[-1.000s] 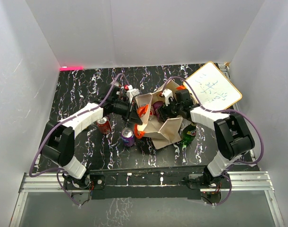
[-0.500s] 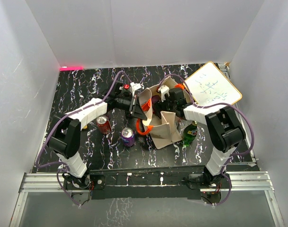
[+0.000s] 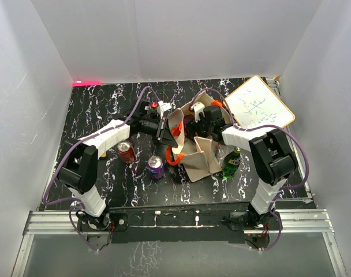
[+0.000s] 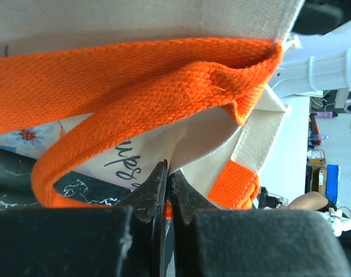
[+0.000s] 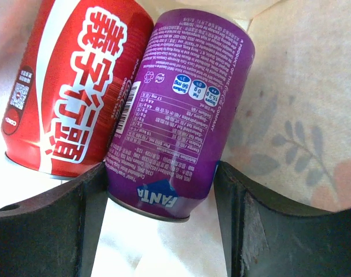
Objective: Place the beverage into the canvas bag
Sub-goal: Adjust the drink in the canvas bag.
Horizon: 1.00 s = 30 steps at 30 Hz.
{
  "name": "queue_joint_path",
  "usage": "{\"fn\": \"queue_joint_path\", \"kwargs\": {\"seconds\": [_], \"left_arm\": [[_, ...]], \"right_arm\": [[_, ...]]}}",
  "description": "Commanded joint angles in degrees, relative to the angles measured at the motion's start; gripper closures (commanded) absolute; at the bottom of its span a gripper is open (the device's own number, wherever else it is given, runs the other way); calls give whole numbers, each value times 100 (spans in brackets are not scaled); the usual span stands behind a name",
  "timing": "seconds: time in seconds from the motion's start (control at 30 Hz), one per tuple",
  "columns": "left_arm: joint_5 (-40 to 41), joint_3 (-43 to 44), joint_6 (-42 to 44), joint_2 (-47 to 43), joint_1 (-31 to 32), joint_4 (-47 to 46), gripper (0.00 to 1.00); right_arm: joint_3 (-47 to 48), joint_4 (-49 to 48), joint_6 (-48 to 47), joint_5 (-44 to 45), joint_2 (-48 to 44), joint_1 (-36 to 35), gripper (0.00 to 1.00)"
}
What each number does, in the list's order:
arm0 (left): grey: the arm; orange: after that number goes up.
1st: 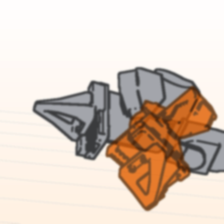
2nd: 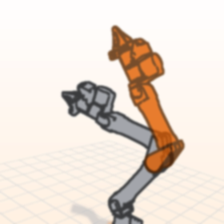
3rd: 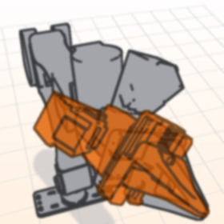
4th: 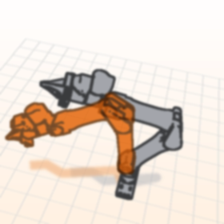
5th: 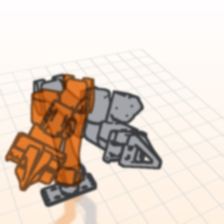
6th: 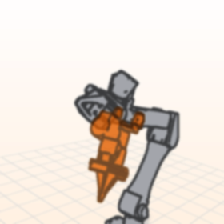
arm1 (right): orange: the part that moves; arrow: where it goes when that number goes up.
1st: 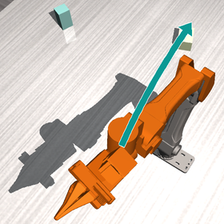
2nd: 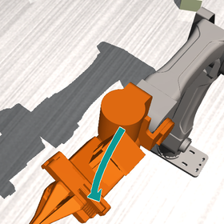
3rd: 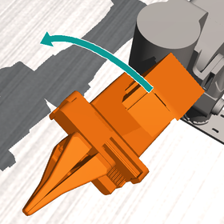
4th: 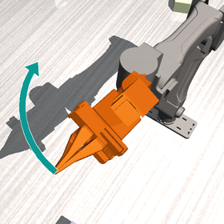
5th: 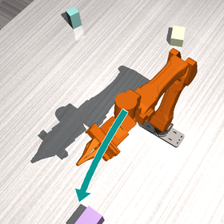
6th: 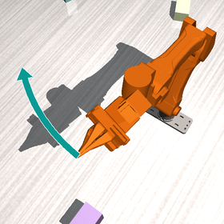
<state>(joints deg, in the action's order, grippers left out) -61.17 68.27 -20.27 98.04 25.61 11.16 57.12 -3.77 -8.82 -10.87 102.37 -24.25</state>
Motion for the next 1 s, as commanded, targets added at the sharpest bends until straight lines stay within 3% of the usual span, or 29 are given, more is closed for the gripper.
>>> {"fn": "queue_joint_path", "kwargs": {"seconds": [0.0, 0.17, 0.4, 0.77, 0.97], "left_arm": [[269, -279, 512, -311, -39, 273, 100], [419, -226, 609, -347, -40, 358, 100], [413, -18, 436, -375, -47, 344, 100], [293, 393, 306, -254, -51, 408, 100], [229, 578, 511, -249, -47, 447, 86]], "right_arm": [[858, -248, 73, -74, -164, 54, 78], [1592, 664, -63, -283, -375, 102, 92], [1887, 1558, -420, -483, -794, 132, 92], [2198, 2018, -651, -438, -1053, 131, 92], [2565, 2273, -676, -306, -1081, 136, 92]]}}
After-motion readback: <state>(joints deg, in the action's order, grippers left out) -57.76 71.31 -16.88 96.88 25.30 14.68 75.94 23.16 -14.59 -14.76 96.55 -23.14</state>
